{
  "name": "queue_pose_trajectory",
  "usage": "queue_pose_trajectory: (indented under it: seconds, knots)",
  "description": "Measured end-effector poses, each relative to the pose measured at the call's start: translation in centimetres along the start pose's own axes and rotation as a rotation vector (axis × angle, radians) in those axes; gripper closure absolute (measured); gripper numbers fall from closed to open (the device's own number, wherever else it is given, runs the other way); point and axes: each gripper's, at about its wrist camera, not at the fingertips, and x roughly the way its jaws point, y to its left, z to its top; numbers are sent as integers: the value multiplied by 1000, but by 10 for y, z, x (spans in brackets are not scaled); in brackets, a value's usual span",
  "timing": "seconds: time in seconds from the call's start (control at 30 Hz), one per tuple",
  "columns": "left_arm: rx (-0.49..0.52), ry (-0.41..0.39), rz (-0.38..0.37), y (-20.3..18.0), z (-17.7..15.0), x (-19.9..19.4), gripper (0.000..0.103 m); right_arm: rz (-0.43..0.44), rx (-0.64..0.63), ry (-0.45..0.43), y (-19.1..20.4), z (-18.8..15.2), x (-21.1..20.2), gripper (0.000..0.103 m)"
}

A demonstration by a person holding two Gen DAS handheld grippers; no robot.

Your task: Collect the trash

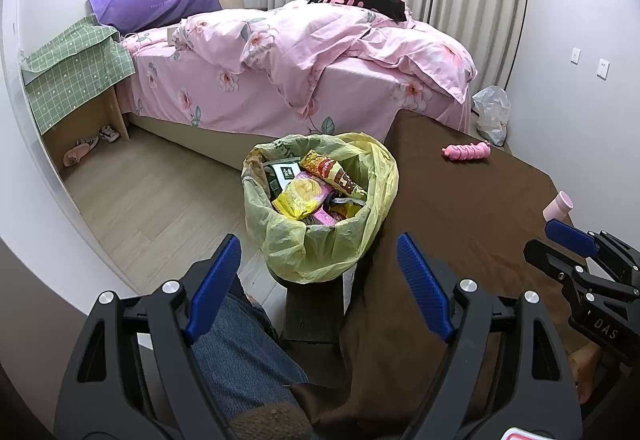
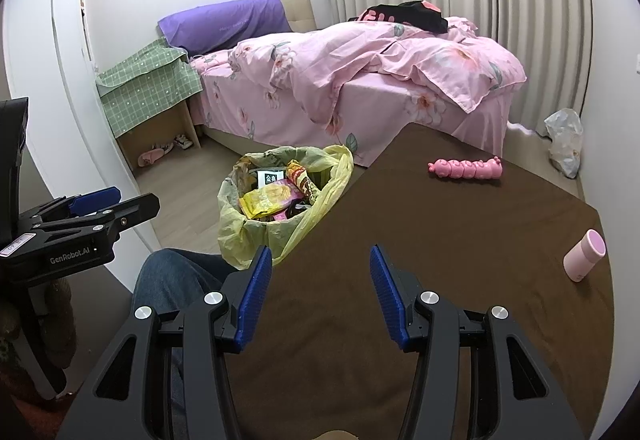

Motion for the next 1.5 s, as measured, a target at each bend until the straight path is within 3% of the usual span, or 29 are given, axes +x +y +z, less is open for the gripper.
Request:
queue_pose_trajectory:
  seconds: [1.5]
  knots:
    - [6, -3, 3, 1, -2, 2, 27, 3, 3, -3, 0, 0, 1, 55]
